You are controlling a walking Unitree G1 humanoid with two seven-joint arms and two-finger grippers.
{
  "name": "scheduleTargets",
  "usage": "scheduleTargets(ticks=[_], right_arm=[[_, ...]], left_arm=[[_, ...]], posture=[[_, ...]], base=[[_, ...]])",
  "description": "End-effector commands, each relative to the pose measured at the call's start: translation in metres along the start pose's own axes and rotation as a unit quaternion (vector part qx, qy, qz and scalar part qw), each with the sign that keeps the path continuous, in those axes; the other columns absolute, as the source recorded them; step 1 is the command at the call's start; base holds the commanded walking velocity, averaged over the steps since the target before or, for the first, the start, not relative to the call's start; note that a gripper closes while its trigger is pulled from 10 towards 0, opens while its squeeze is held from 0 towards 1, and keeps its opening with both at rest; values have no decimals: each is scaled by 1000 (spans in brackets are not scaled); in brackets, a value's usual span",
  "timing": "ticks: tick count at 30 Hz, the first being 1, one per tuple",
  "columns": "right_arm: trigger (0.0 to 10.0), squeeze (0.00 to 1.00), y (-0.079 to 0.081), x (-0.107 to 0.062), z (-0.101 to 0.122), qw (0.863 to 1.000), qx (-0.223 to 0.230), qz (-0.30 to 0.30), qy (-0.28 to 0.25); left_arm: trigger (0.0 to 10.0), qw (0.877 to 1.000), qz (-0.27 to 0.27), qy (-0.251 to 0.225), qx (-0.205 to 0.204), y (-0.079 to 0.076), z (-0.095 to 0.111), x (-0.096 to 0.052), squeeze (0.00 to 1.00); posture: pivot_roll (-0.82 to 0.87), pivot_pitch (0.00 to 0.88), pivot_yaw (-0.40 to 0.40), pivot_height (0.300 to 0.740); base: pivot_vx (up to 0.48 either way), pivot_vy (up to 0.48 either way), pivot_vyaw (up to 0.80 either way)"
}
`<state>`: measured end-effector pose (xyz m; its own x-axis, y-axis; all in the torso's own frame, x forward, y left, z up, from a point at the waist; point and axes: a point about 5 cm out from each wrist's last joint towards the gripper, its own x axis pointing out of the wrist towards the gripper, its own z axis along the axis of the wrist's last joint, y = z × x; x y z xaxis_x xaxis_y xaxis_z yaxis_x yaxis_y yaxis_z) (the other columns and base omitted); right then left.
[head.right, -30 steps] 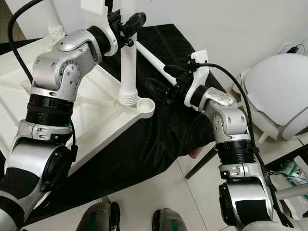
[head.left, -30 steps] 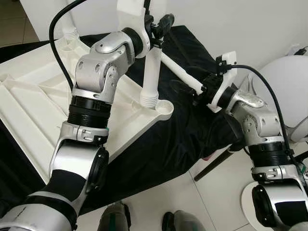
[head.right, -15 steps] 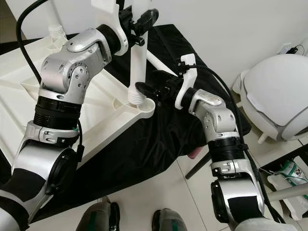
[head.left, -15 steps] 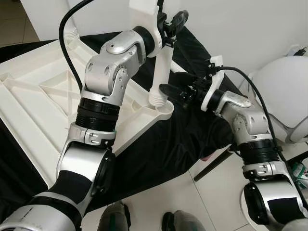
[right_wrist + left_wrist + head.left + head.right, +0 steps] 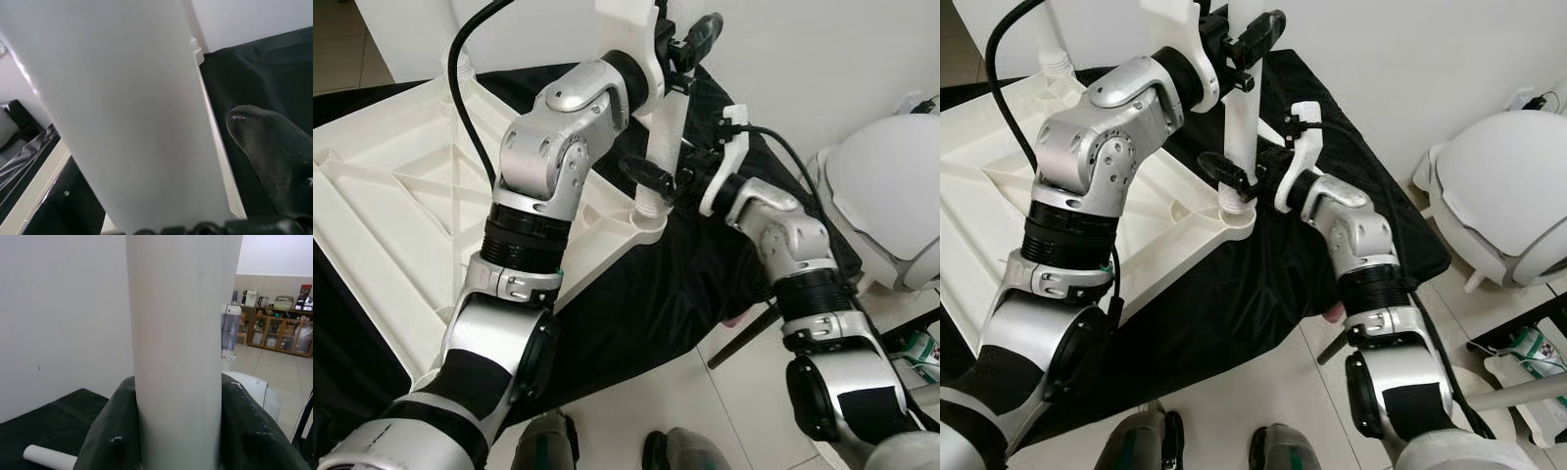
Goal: Building children table
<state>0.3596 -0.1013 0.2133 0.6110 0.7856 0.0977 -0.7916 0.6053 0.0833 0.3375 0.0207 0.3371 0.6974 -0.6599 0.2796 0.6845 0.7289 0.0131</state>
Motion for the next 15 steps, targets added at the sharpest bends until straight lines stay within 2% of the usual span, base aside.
scheduleTargets(ticks=[1, 2, 3, 4, 5, 6, 7, 15], right_arm=[[10000, 0, 0, 2, 3, 1000, -3, -1, -5], [7216, 0, 0, 3, 3, 1000, -1, 1, -6], [7216, 0, 0, 3, 3, 1000, -1, 1, -6], [1333, 0, 0, 4, 2, 1000, 0, 1, -7], [2078, 0, 0, 5, 2, 1000, 0, 2, -6], [2078, 0, 0, 5, 2, 1000, 0, 2, -6], [0, 0, 0, 5, 2, 1000, -1, 2, -5], [0, 0, 2, 7, 2, 1000, -10, 15, -4]], left_arm=[[10000, 1000, -9, -6, 4, -6, 3, 0, 0], [10000, 1000, -10, -7, 4, -6, 3, 0, 0], [10000, 1000, -10, -7, 4, -6, 3, 0, 0], [10000, 1000, -10, -7, 4, -7, 4, 0, 0], [10000, 1000, -11, -6, 4, -7, 4, 0, 0], [10000, 1000, -11, -6, 4, -7, 4, 0, 0], [10000, 1000, -11, -6, 4, -7, 4, 0, 0], [10000, 1000, -19, -1, 4, -12, 1, 1, 0]], posture=[[-42, 10, -37, 740], [-42, 10, -37, 740], [-42, 10, -37, 740], [-42, 13, -38, 740], [-42, 13, -38, 740], [-42, 13, -38, 740], [-44, 18, -37, 740], [-45, 23, -36, 740]], base=[[0, 0, 0], [0, 0, 0], [0, 0, 0], [0, 0, 0], [0, 0, 0], [0, 0, 0], [0, 0, 0], [0, 0, 0]])
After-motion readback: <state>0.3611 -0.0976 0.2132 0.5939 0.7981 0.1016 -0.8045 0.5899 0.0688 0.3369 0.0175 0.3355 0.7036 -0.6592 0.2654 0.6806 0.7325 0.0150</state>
